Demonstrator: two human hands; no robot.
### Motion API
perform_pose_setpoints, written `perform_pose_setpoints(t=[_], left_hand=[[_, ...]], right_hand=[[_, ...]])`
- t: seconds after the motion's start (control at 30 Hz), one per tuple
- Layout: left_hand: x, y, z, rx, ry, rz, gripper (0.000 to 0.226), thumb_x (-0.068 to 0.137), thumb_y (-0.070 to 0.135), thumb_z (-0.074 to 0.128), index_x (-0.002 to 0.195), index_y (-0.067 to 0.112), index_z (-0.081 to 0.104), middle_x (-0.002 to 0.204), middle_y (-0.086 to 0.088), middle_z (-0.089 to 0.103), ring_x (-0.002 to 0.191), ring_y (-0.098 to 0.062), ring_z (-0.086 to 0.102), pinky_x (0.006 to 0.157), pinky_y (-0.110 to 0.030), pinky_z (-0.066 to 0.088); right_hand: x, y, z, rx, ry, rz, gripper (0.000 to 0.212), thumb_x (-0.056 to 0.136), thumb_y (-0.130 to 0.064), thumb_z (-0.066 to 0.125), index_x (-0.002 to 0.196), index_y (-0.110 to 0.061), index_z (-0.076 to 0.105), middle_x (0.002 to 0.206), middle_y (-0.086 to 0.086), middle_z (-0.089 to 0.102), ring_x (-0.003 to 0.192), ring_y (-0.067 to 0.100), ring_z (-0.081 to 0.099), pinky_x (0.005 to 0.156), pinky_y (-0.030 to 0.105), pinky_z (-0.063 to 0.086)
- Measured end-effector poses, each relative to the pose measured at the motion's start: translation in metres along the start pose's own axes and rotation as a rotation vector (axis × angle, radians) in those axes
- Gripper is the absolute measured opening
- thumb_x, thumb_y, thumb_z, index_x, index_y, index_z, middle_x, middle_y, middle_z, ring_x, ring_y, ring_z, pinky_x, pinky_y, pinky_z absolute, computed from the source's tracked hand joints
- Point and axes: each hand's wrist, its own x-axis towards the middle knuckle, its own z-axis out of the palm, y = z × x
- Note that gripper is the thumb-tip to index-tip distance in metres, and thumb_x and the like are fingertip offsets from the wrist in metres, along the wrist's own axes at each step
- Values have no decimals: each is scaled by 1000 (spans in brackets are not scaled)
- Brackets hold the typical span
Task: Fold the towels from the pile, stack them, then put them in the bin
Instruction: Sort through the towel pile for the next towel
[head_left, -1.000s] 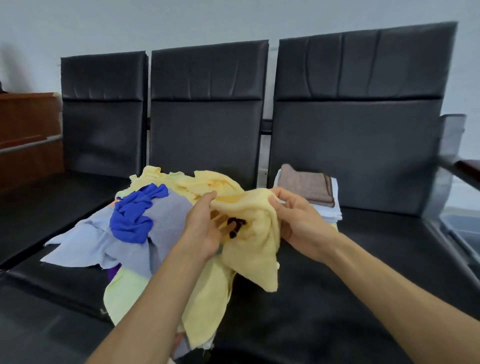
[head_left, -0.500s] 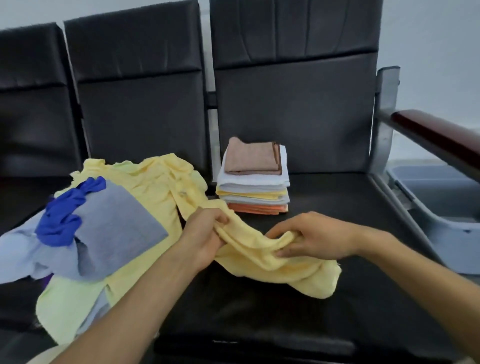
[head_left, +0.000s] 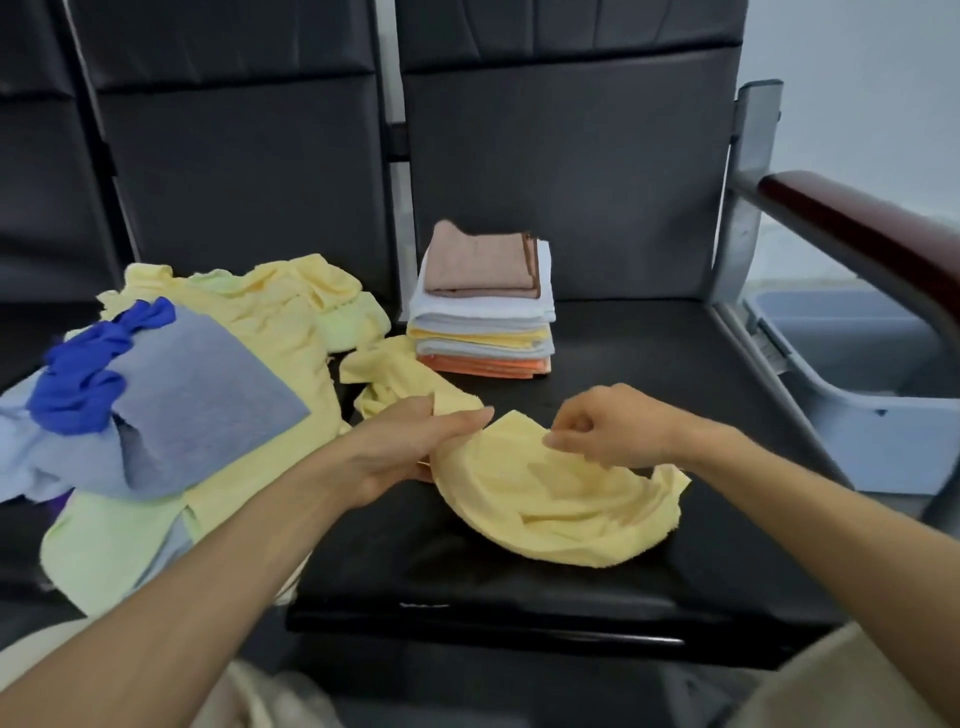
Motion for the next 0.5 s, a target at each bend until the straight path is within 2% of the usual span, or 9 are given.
perform_pose_setpoints(t=[0.03,0.07,0.1,0.17,0.23,0.33,0.4,0.5], left_hand=[[-3,0,-2,-19,-17,-1,107,49,72,80,133,13,51,127,0,63,115,-20,60,97,-43,51],[-5,-1,-5,-35,-31,4,104,50,73,78,131,12,53,124,-1,65,114,-20,62,97,-43,51],[-6,-2,-7,-50,-44,13,96,55,72,75,128,13,56,120,-1,68,112,-20,63,97,-44,51],[-5,-3,-10,-70,-21,23,80,66,67,71,124,14,59,115,-2,70,109,-21,65,95,-43,52],[-3,-5,-15,-41,50,35,65,80,58,67,126,12,57,115,-2,69,106,-20,66,90,-40,56],[-2,-8,-19,111,97,21,64,84,53,62,132,12,52,123,-1,63,106,-18,65,85,-36,59],[-5,-9,-18,205,64,2,64,84,51,61,135,13,50,127,-1,60,108,-18,64,87,-36,58],[-8,-11,-10,299,-21,10,47,92,40,58,131,13,54,124,2,62,109,-16,63,91,-35,56]], right_hand=[[6,-2,7,-9,112,-25,33,94,-43,55,120,-24,60,111,-8,64,101,11,63,87,25,49],[12,-5,15,0,162,-65,42,94,-38,56,133,-23,52,128,-5,57,117,12,55,96,24,44],[15,-7,22,16,139,-100,51,95,-35,56,143,-24,41,143,-5,46,130,13,45,105,23,35],[21,-12,32,-3,-43,-129,58,99,-33,48,152,-33,24,155,-9,31,141,12,30,111,23,22],[26,-15,38,-120,-213,-132,52,103,-37,36,152,-39,19,154,-10,33,141,15,31,112,28,23],[25,-17,28,-276,-214,-84,46,101,-51,27,145,-39,37,144,-10,47,133,16,41,106,33,33],[19,-15,14,-384,-269,35,51,99,-58,23,134,-33,51,129,-5,56,119,18,50,99,34,40],[10,-1,-6,-436,-345,228,62,97,-62,23,116,-18,62,108,1,64,97,22,63,93,38,50]])
